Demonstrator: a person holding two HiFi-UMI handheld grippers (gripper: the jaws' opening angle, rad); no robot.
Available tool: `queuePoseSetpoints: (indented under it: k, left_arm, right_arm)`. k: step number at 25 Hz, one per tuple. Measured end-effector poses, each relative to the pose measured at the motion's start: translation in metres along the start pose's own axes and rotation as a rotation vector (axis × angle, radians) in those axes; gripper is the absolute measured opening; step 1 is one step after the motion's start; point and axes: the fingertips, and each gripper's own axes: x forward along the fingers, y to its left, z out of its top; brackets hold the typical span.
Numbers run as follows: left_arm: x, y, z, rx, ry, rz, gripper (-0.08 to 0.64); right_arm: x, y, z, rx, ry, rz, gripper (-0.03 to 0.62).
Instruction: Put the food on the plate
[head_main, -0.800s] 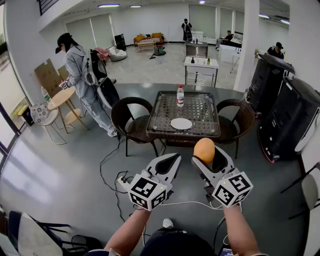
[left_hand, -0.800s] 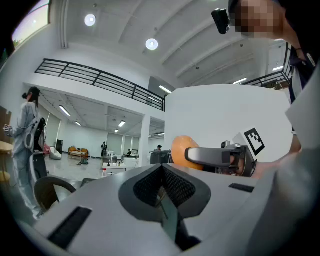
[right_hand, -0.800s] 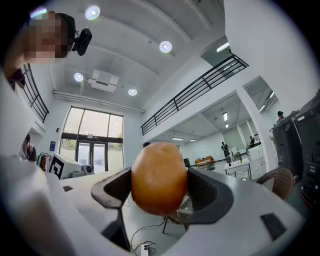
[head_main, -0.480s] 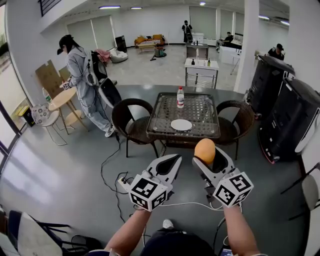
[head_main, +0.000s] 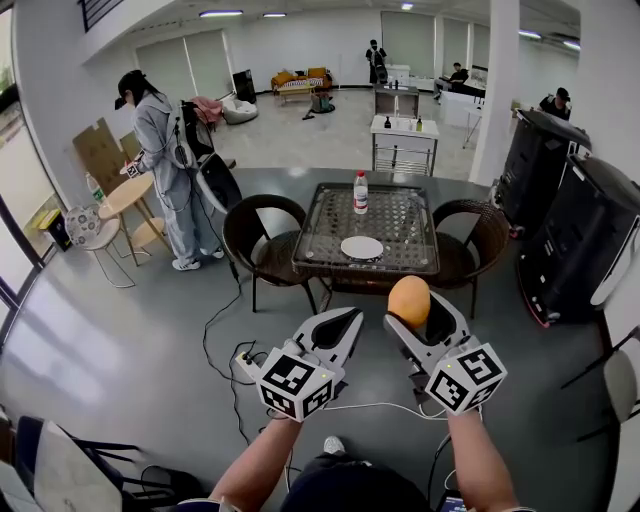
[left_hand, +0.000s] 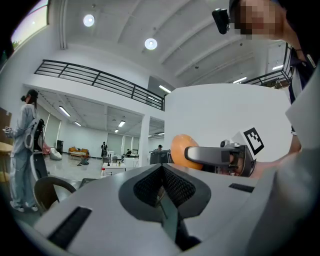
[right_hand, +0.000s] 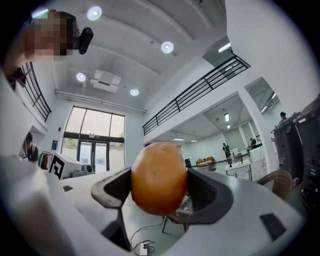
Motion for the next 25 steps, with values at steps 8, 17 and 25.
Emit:
queuePoseSetpoints:
  k: [8,17,25]
  left_arm:
    - [0.009,-0.001,-0.008,-0.011,0.007,0.023,0.009]
    - [0.035,0.013,-0.013,-0.008,0.025,0.017,0.009]
    - [0.071,0.062,-0.019,-0.023,0.028,0.004,0.009]
  right_arm:
    - [-0.003,-0.012,-0.003,-0.008,0.011,0.019,0.341]
    - [0.016,-0.038,-0.003,-0.009,0.013,0.021,0.341]
    - [0.065,-0.068,-0.014,-0.012,0.035,0.005,0.341]
